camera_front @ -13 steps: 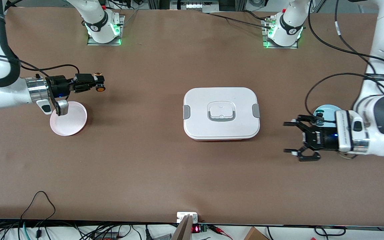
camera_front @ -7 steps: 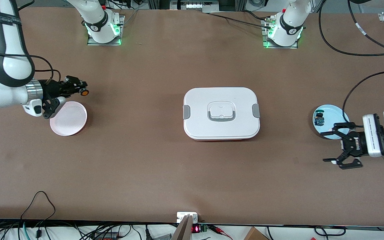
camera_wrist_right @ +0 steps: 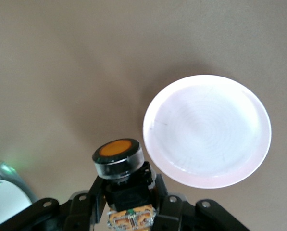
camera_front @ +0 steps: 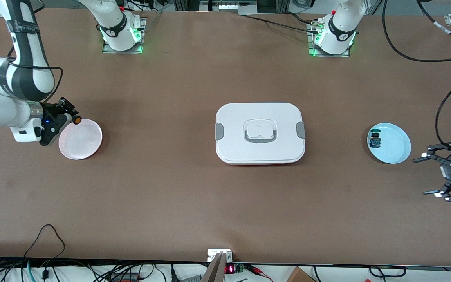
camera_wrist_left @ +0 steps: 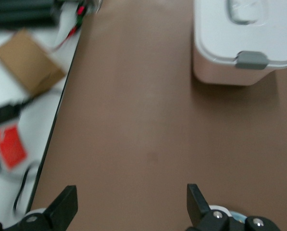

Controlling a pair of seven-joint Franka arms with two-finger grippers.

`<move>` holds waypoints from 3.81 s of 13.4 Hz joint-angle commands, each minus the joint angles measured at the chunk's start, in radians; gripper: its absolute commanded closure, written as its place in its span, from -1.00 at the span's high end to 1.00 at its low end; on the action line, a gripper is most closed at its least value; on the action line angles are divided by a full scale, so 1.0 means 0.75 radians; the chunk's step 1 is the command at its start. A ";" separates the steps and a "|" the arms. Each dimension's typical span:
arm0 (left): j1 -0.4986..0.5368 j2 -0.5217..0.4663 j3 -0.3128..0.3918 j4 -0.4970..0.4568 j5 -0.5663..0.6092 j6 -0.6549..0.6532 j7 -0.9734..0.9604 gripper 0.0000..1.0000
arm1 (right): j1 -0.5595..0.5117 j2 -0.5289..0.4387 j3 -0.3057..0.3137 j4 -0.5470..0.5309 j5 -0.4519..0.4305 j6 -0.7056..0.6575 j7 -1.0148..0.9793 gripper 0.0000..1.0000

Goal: Transfer orange switch to right arm and place

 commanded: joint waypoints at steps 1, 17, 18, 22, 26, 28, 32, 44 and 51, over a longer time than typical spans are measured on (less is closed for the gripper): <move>-0.040 -0.218 0.007 -0.125 0.211 -0.078 -0.539 1.00 | -0.014 -0.047 0.013 -0.104 -0.052 0.114 -0.132 -0.95; -0.141 -0.814 -0.040 -0.987 0.369 0.075 -1.905 1.00 | -0.096 0.096 0.006 -0.286 -0.144 0.677 -0.527 -0.93; -0.141 -0.811 -0.040 -0.987 0.369 0.075 -1.905 1.00 | -0.096 0.113 0.006 -0.286 -0.144 0.685 -0.527 -0.93; -0.141 -0.811 -0.040 -0.987 0.369 0.075 -1.905 1.00 | -0.096 0.139 0.006 -0.290 -0.182 0.724 -0.527 -0.93; -0.141 -0.805 -0.040 -0.983 0.369 0.075 -1.905 1.00 | -0.096 0.184 0.006 -0.290 -0.215 0.802 -0.527 -0.92; -0.141 -0.807 -0.040 -0.981 0.369 0.075 -1.905 1.00 | -0.096 0.205 0.006 -0.288 -0.215 0.834 -0.527 -0.92; -0.141 -0.805 -0.040 -0.981 0.369 0.075 -1.905 1.00 | -0.096 0.229 0.006 -0.288 -0.215 0.879 -0.527 -0.92; -0.137 -0.805 -0.036 -0.971 0.365 0.073 -1.897 1.00 | -0.092 0.219 0.006 -0.290 -0.201 0.865 -0.511 1.00; -0.128 -0.805 -0.021 -0.952 0.350 0.071 -1.887 1.00 | -0.083 0.090 0.006 -0.268 -0.107 0.802 -0.505 1.00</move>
